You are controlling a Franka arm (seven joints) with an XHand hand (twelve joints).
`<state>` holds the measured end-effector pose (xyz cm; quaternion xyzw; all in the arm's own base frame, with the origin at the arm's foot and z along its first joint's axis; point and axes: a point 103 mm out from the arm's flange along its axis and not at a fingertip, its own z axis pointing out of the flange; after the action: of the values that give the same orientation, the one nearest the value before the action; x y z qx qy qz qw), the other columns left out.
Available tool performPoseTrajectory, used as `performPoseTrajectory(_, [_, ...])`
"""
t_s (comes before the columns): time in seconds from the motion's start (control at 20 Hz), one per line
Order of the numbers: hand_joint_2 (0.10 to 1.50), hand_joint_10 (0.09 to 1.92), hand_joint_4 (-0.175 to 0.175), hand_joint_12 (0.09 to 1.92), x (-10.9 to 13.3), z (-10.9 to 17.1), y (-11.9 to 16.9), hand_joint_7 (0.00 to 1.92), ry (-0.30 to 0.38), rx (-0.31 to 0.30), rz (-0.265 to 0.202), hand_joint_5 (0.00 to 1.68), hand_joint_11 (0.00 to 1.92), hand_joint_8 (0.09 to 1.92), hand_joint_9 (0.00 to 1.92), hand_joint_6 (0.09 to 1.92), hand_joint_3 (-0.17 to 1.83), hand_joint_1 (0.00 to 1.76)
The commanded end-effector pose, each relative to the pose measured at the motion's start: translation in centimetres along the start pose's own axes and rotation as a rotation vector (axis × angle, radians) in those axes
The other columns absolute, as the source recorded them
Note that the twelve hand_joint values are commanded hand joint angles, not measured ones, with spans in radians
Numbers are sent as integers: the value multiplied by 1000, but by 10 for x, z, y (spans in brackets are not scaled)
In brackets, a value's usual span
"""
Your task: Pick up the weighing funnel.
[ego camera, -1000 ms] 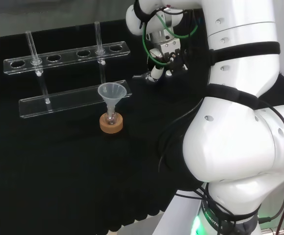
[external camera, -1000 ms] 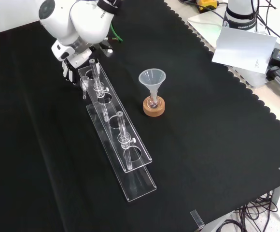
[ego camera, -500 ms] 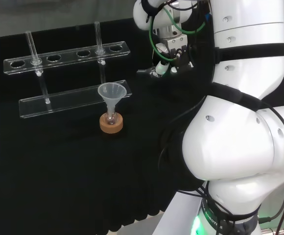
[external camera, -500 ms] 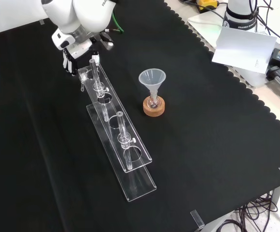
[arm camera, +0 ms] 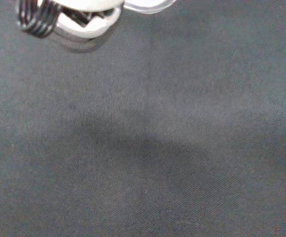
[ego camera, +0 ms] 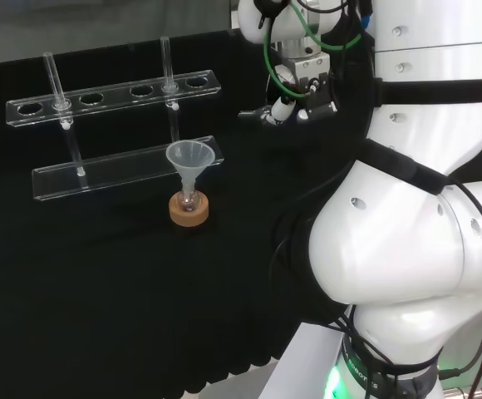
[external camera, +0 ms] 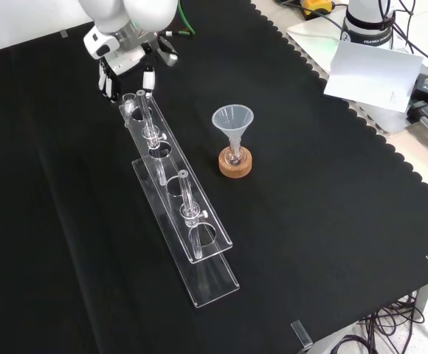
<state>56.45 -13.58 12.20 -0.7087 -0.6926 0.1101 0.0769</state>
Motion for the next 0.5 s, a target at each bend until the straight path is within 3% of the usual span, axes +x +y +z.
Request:
performPoseTrajectory(0.05, [723,237,175,925,0,-17,-20,792,5,-30,15,1352,1032,678,1221,458,481,1131])
performPoseTrajectory(0.5, [722,228,175,920,24,-41,-63,778,9,-52,45,1355,1034,677,1221,449,479,1131])
